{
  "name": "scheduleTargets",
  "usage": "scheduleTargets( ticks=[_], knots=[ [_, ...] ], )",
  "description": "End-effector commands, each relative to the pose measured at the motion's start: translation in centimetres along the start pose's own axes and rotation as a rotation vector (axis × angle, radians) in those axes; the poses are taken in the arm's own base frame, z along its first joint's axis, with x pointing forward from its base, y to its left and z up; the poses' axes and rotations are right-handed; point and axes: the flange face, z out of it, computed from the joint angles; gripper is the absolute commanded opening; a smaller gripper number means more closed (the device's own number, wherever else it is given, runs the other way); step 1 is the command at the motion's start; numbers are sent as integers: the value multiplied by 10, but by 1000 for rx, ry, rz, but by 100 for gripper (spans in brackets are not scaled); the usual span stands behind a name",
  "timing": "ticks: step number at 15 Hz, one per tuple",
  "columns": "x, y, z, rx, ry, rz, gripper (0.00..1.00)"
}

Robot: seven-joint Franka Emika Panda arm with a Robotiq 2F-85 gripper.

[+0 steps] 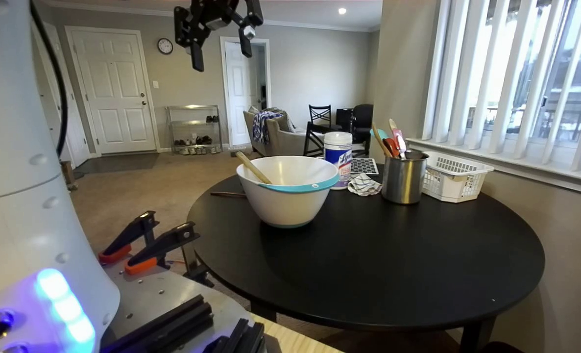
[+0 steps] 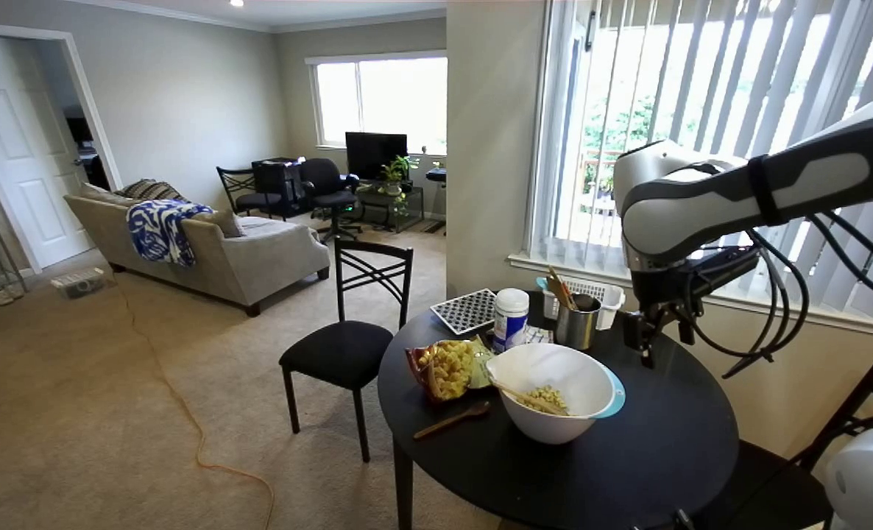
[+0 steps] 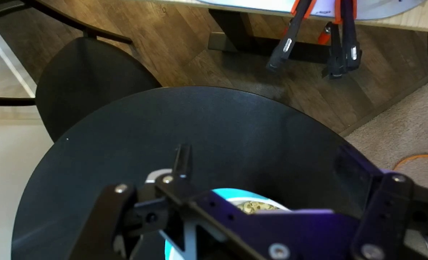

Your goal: Stir the contents in the big white bowl

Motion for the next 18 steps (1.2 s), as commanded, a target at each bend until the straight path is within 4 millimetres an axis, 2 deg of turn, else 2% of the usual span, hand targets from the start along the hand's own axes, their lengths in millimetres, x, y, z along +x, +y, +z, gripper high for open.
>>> scheduleTargets(
  ticks=[1, 4, 8, 10, 14, 18],
  knots=[
    [31, -47, -17, -36, 24, 29, 100],
    [61, -102, -34, -73, 61, 70, 100],
    [104, -158, -44, -109, 97, 129, 100],
    [128, -174, -42, -127, 113, 98, 100],
    [179, -194, -27, -178, 138, 32, 100],
    [214, -213, -15, -208, 125, -32, 100]
  ],
)
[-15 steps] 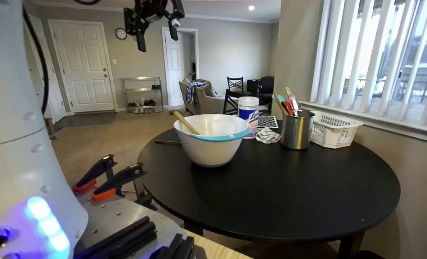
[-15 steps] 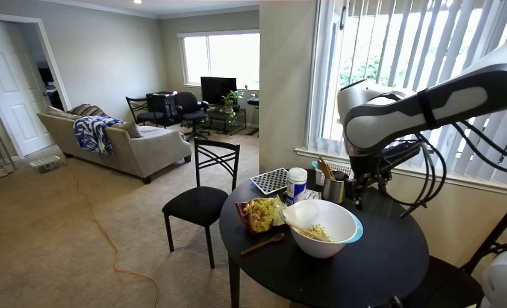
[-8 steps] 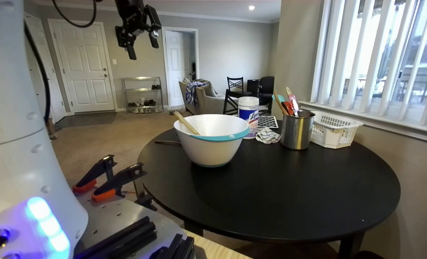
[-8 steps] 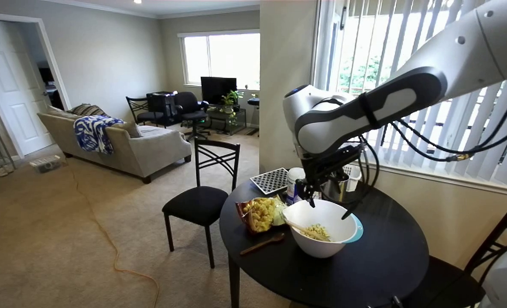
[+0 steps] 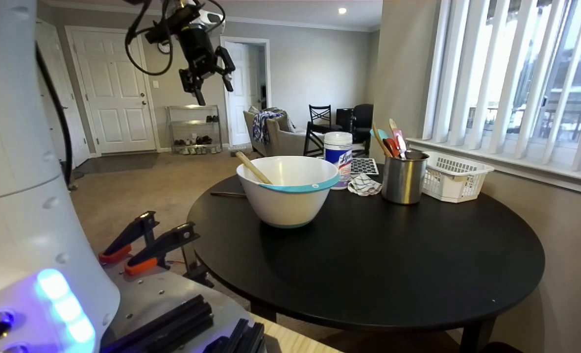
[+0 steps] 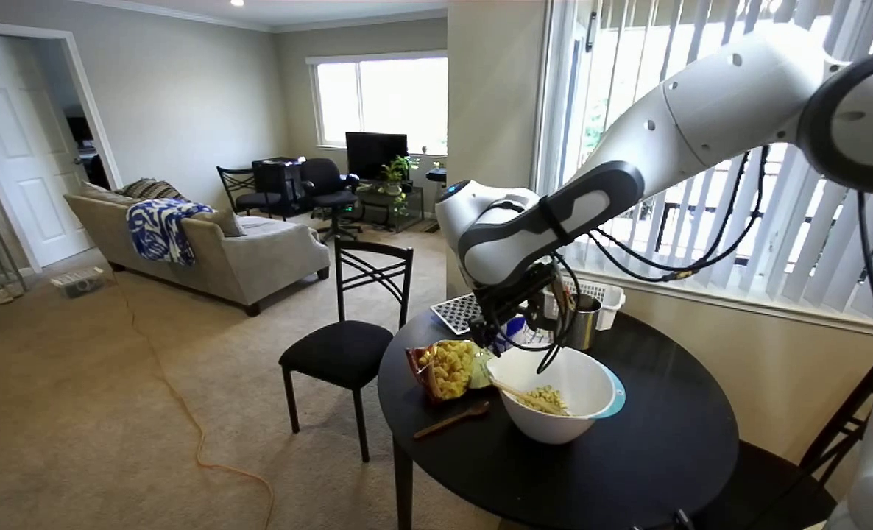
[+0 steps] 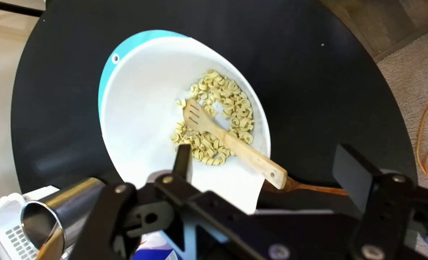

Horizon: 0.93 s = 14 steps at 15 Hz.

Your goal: Stir the contents in the big white bowl

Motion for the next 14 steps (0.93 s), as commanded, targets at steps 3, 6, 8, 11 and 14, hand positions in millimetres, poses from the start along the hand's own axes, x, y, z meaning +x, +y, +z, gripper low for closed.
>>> scheduleTargets(
  ticks=[3, 6, 8, 11, 14],
  knots=[
    [22, -21, 9, 1, -8, -25, 100],
    [28, -29, 11, 2, -13, -31, 100],
    [29, -27, 11, 2, -12, -30, 100],
    [29, -27, 10, 3, -12, -29, 100],
    [36, -41, 11, -5, 9, -54, 100]
  ],
)
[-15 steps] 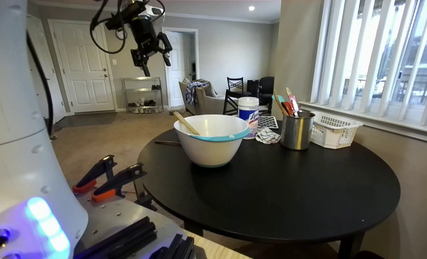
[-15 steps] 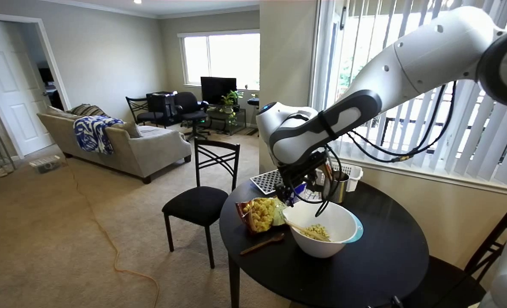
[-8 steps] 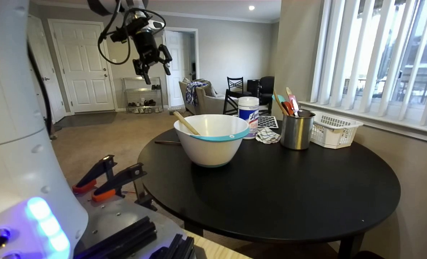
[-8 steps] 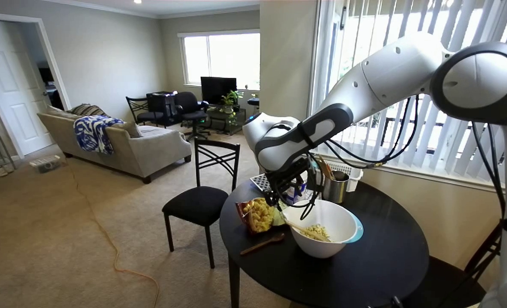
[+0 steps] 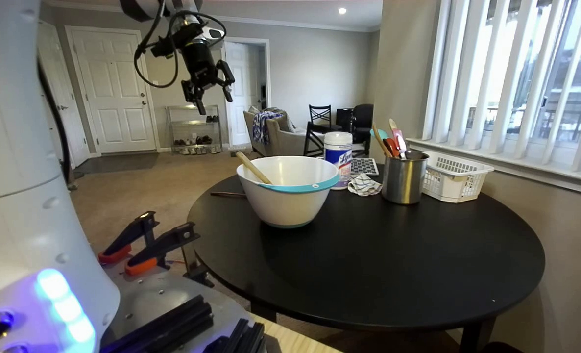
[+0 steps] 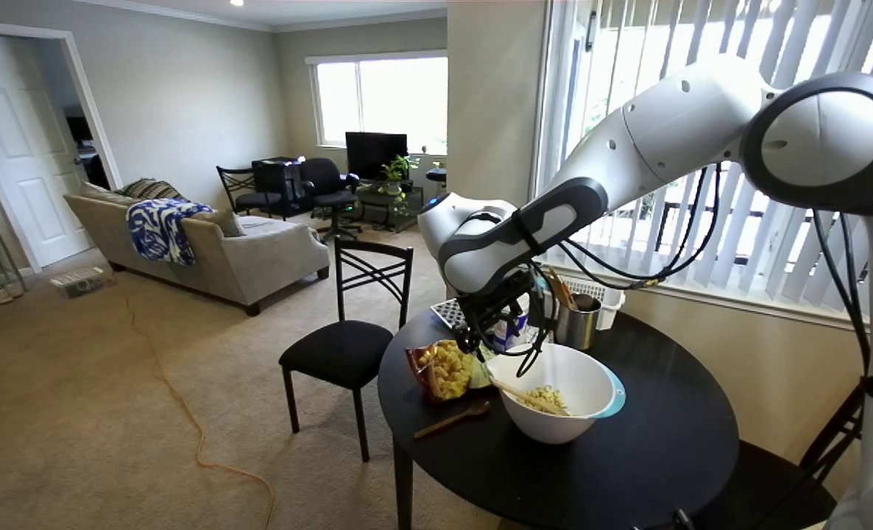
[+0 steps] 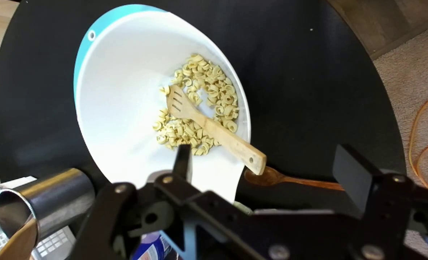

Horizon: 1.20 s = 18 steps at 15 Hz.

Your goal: Stir the contents in the big white bowl

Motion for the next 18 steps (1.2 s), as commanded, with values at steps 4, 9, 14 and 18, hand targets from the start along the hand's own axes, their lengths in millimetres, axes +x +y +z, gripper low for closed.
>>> scheduleTargets(
  ticks=[4, 9, 14, 18],
  knots=[
    [23, -49, -1, -26, 90, -41, 100],
    [40, -82, 27, -177, 122, -109, 100],
    [56, -97, 70, -248, 71, -131, 100],
    [68, -95, 98, -322, 24, -104, 100]
  ],
)
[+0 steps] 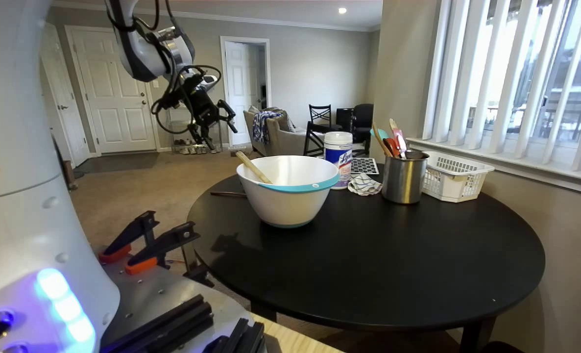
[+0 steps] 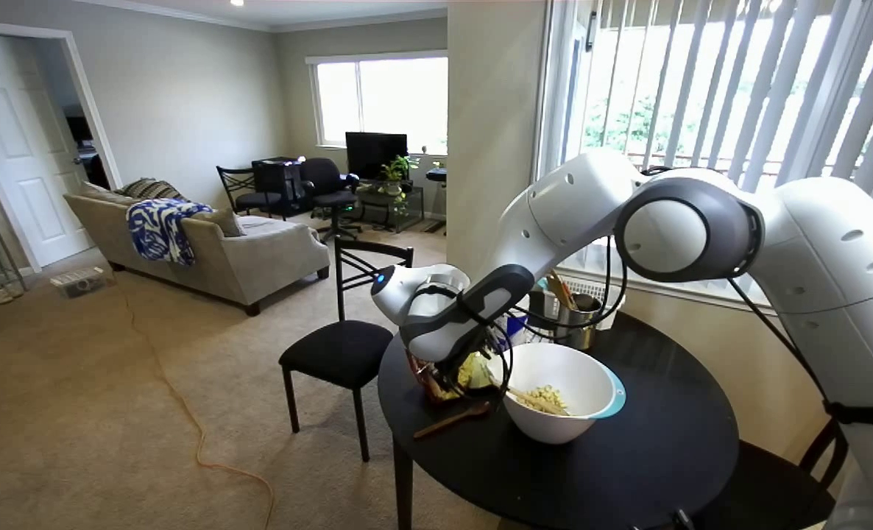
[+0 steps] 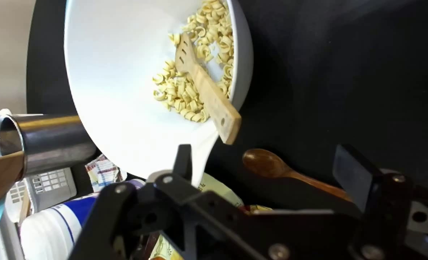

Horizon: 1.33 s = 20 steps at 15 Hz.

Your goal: Stir the contents in the big white bowl

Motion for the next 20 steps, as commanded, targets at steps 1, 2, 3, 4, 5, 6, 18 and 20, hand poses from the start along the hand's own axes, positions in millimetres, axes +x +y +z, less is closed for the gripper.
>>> scheduleTargets(
  ticks=[1, 2, 3, 4, 5, 6, 18, 20],
  knots=[
    [12, -3, 16, -81, -32, 33, 100],
    [14, -3, 21, -90, -37, 45, 100],
    [17, -4, 25, -93, -39, 59, 100],
    [21, -4, 28, -95, -34, 81, 100],
    [24, -5, 32, -100, -31, 104, 100],
    [27, -5, 36, -106, -29, 133, 100],
    [14, -5, 72, -171, -85, 507, 100],
    [11, -3, 70, -189, -89, 532, 100]
  ],
)
